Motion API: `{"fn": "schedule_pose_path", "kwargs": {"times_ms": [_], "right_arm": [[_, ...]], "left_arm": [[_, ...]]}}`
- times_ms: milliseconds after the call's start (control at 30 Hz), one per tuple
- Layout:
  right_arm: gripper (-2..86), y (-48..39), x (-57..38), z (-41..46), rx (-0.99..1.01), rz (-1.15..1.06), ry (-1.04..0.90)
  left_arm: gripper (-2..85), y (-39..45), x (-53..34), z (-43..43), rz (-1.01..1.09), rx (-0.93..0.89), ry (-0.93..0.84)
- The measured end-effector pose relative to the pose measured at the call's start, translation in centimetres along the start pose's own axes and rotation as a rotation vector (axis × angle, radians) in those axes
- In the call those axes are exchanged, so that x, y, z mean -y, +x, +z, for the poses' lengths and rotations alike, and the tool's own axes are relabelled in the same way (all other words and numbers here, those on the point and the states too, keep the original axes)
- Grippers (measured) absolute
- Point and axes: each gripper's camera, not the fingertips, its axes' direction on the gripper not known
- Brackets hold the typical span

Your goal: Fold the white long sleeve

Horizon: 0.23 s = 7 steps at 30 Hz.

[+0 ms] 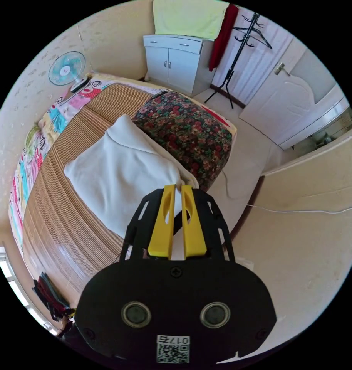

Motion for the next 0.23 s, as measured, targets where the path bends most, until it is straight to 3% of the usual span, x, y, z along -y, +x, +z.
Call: {"fn": "schedule_pose_path", "kwargs": {"times_ms": [133, 233], "right_arm": [[3.0, -2.6, 1.1, 7.8, -0.084, -0.035, -0.345], [2.4, -2.8, 1.7, 7.1, -0.118, 0.053, -0.459]], "left_arm": [[6.8, -6.1, -6.8, -2.7, -0.108, -0.112, 0.179], [4.3, -8.0, -10.5, -3.7, -0.056, -0.265, 0.288]]}}
